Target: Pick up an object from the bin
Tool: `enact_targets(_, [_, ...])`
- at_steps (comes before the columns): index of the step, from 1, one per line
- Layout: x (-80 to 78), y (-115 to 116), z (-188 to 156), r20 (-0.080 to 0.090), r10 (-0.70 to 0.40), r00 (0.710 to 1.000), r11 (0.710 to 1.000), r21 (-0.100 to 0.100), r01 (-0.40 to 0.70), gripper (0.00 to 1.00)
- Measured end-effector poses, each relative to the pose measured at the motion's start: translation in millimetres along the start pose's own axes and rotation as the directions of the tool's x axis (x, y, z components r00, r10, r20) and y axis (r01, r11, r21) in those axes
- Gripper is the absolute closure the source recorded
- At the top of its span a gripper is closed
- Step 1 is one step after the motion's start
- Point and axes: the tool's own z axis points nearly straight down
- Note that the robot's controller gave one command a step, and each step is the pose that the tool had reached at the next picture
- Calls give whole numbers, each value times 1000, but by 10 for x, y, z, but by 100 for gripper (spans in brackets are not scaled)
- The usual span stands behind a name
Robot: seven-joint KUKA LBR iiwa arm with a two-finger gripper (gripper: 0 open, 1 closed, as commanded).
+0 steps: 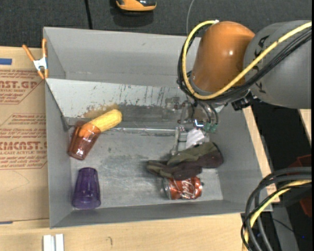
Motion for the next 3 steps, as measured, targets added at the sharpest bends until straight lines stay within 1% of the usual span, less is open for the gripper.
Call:
enact_targets(1, [-14,0,-50,8,0,1000,1000,0,0,0])
enact_targets(2, [114,-215,383,13,-67,998,998,1,67,0])
enact_targets(3, [300,-355,1069,11,-168,986,986,2,168,0])
